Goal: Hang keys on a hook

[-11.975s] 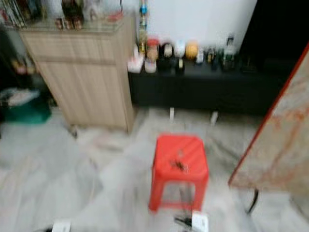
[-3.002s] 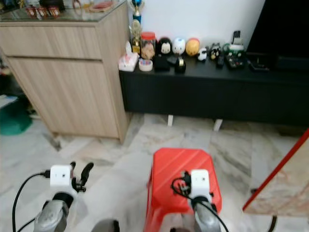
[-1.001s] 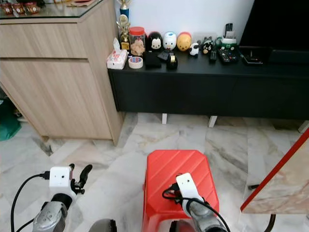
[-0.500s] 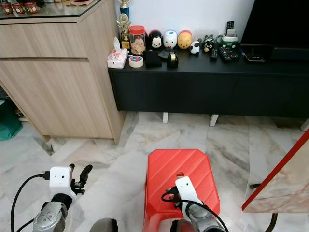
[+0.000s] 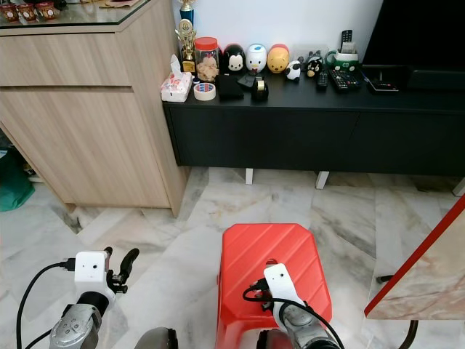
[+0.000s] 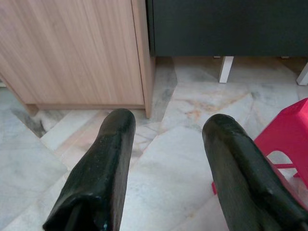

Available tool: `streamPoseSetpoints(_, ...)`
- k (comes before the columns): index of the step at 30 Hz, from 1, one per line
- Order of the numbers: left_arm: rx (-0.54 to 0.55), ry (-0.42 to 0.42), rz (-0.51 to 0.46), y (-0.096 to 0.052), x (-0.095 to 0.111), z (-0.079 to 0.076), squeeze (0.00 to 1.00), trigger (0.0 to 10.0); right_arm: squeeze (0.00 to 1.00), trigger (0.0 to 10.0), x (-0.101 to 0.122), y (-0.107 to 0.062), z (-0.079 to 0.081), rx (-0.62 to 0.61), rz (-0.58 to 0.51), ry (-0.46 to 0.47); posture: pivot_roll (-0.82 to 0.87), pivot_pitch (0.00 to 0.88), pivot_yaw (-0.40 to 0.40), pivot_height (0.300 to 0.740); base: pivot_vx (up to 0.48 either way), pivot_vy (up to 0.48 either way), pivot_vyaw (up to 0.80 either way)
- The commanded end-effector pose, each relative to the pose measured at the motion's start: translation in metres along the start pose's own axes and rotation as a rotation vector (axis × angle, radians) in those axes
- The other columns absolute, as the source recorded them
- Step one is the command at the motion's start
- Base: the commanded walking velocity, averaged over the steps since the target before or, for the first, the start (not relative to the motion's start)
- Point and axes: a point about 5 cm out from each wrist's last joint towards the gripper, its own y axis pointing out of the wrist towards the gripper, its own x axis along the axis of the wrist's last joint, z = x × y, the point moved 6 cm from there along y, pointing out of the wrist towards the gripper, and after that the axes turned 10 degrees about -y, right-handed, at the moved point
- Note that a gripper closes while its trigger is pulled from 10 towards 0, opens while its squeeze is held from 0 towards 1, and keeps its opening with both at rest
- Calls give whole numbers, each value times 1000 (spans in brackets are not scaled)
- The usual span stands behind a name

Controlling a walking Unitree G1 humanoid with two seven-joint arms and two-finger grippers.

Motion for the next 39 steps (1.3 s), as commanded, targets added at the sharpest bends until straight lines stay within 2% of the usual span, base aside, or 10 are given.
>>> streamPoseSetpoints(1, -2, 13, 14, 0, -3, 2, 0, 10000, 0, 7686, -2, 0, -2, -7, 17, -5, 42, 34, -6, 631, 0, 0, 0)
streamPoseSetpoints(2, -2, 13, 14, 0, -3, 2, 0, 10000, 0, 7686, -2, 0, -2, -8, 19, -6, 42, 34, -6, 631, 0, 0, 0)
streamPoseSetpoints(4, -1, 13, 15, -1, -3, 3, 0, 10000, 0, 8745, -4, 0, -3, -15, 26, -8, 42, 34, -6, 631, 0, 0, 0)
streamPoseSetpoints(7, 0, 13, 18, -1, -5, 3, 0, 10000, 0, 8314, -5, 0, -5, -23, 33, -9, 43, 35, -6, 631, 0, 0, 0)
streamPoseSetpoints(9, 1, 14, 21, -1, -5, 4, 0, 10000, 0, 4196, -6, 0, -7, -33, 42, -12, 42, 37, -6, 631, 0, 0, 0)
streamPoseSetpoints(11, 1, 14, 21, -2, -6, 4, 0, 10000, 0, 4196, -7, 0, -7, -35, 45, -13, 42, 37, -6, 631, 0, 0, 0)
streamPoseSetpoints(12, 1, 15, 22, -2, -6, 4, 0, 10000, 0, 1294, -7, -1, -8, -36, 46, -12, 42, 38, -5, 631, 0, 0, 0)
streamPoseSetpoints(13, 2, 16, 25, -2, -7, 5, 0, 10000, 0, 667, -8, -1, -8, -40, 52, -10, 43, 38, -5, 631, 0, 0, 0)
streamPoseSetpoints(27, -8, 33, 28, -3, -8, 3, 0, 10000, 0, 0, -7, -1, -7, -41, 43, -7, 46, 38, -3, 631, 0, 0, 0)
streamPoseSetpoints(39, -7, 41, 32, -3, -10, 2, 0, 10000, 0, 0, 32, 0, -15, -79, -119, 75, 48, 36, -7, 631, 0, 0, 0)
